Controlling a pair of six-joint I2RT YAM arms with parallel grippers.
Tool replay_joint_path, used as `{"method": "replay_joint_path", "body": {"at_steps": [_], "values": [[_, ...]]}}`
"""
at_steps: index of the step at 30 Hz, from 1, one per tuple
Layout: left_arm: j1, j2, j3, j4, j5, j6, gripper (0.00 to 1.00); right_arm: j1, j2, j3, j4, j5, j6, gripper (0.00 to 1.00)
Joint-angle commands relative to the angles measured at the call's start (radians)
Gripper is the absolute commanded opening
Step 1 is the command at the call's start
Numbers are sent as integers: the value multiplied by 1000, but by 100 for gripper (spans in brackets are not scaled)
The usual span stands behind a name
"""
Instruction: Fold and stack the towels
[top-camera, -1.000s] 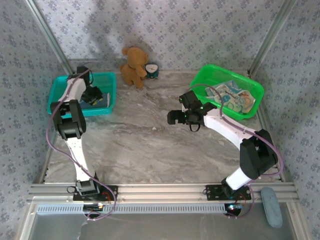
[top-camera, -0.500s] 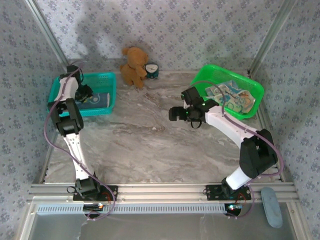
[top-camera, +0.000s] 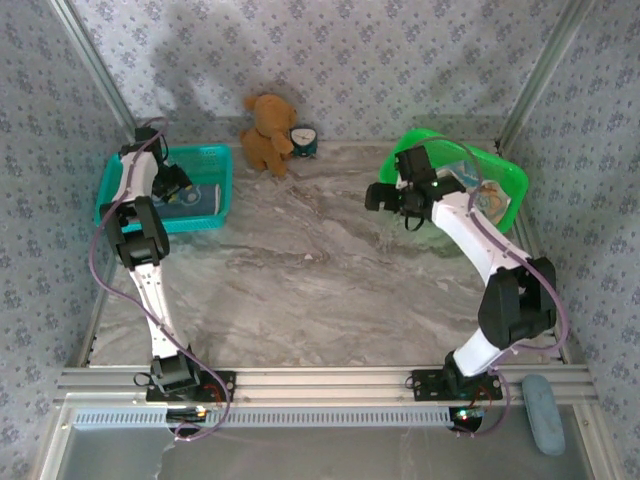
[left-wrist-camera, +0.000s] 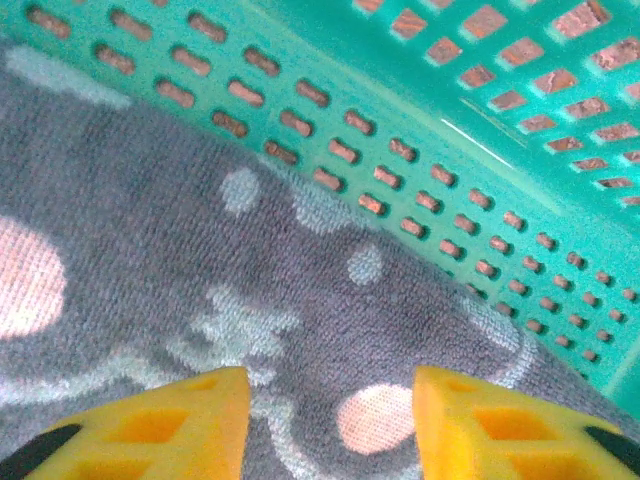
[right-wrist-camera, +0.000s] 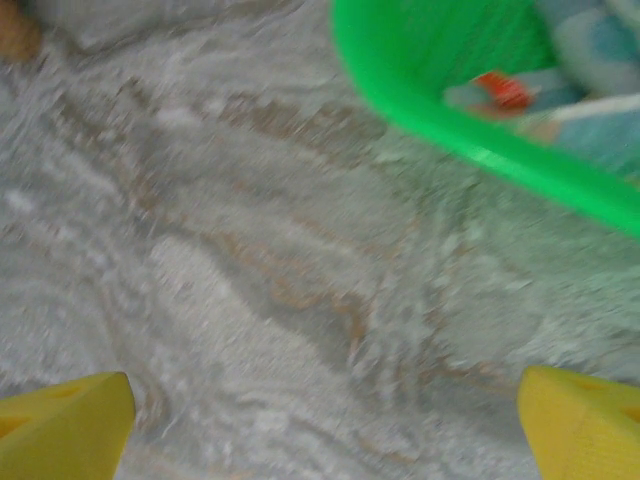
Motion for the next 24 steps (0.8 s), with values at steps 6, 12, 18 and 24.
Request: {"method": "replay_joint_path", "body": {"at_steps": [6,12,18,24], "values": [[-31,-309,-130,-2,68,-16,76,-197,172,164,-44,106,-10,100],[-122,-495,-236,11,27,0,94,-271,341,310,-51,147,13,95],[-214,-671,-413,34,8,-20,95,-313,504,447,-110,165,27,92],[-291,-835,-604,98,29,-85,95,-342,564,448,-97,104,68,76]]}}
